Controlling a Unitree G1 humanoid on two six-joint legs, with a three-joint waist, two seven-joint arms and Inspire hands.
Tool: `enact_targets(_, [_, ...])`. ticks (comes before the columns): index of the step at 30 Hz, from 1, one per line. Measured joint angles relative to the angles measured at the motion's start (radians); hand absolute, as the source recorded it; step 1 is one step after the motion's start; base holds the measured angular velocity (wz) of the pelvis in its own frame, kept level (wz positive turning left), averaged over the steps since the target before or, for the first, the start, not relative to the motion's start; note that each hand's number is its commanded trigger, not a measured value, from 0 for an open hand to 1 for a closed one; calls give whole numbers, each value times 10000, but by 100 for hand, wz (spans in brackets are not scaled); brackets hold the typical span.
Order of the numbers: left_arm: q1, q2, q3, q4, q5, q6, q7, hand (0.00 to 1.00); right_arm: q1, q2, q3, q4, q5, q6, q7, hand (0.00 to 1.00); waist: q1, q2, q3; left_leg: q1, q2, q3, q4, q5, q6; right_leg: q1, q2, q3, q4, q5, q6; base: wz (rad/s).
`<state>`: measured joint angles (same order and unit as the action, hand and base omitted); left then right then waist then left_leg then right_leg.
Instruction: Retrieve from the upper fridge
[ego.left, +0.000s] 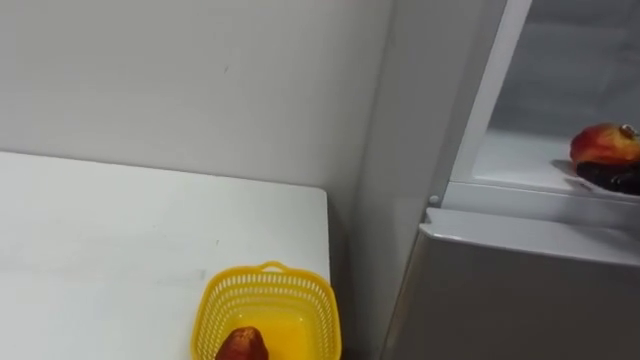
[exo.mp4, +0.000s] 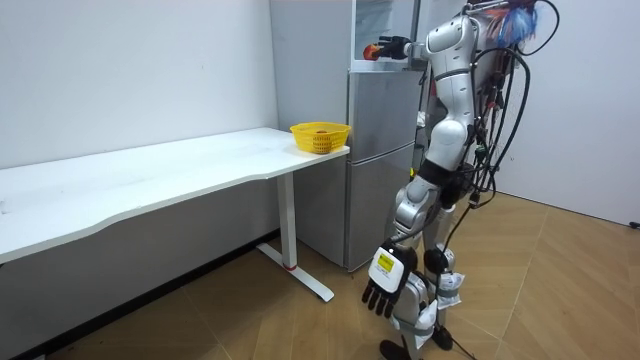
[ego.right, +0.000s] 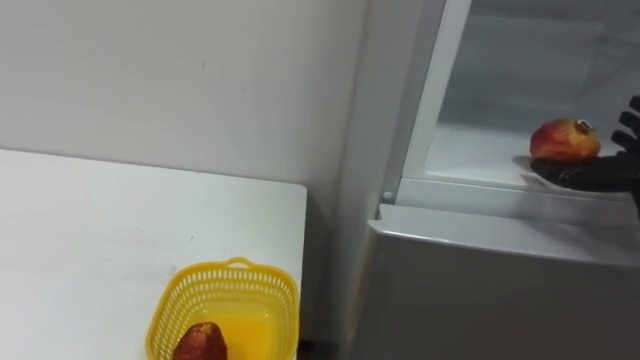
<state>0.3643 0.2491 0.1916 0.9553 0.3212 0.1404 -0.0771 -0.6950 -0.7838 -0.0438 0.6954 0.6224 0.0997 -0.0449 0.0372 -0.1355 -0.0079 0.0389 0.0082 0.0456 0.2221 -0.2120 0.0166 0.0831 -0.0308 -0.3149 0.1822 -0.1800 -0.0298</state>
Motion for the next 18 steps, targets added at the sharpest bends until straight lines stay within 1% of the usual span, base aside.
enact_targets(3, [9,3,10,68,13,-10,-162,0,-1,0,10,4,-34,0,162,0,-22,-22,-15,-112,-27,-93,-28,-1,1,-11,-27,-147,13,-20,28,11])
enact_targets(6, [13,3,10,89,13,-13,-224,0,-10,0,12,29,-36,0,295,0,10,-55,-24,-125,-32,-91,-30,-1,1,-11,-29,-172,13,-32,21,2])
enact_targets(9, [23,3,10,100,13,-12,-239,0,-15,-1,12,62,-47,0,431,0,88,-100,-36,-132,-41,-92,-5,-1,0,-2,-27,-186,6,-43,11,0])
enact_targets(10, [28,2,25,95,14,-10,-256,0,-14,-1,11,153,-103,0,460,0,176,-111,-37,-132,-40,-99,8,-1,0,-3,-26,-188,4,-45,10,0])
enact_targets(12, [28,6,56,77,14,-10,-319,0,-16,-4,9,377,-271,0,466,0,230,-146,-63,-145,-38,-172,36,-1,0,-7,-32,-208,4,-47,10,2])
enact_targets(13, [34,10,56,76,10,-9,-399,0,-16,-4,9,466,-322,1,458,0,275,-149,-65,-151,-38,-191,87,-1,0,-12,-37,-229,6,-47,11,5])
enact_targets(18, [146,73,57,64,9,-9,-504,0,-16,-4,8,536,-322,0,427,0,270,-135,-68,-183,-33,-278,158,-1,-1,-5,-41,-375,37,-47,10,6])
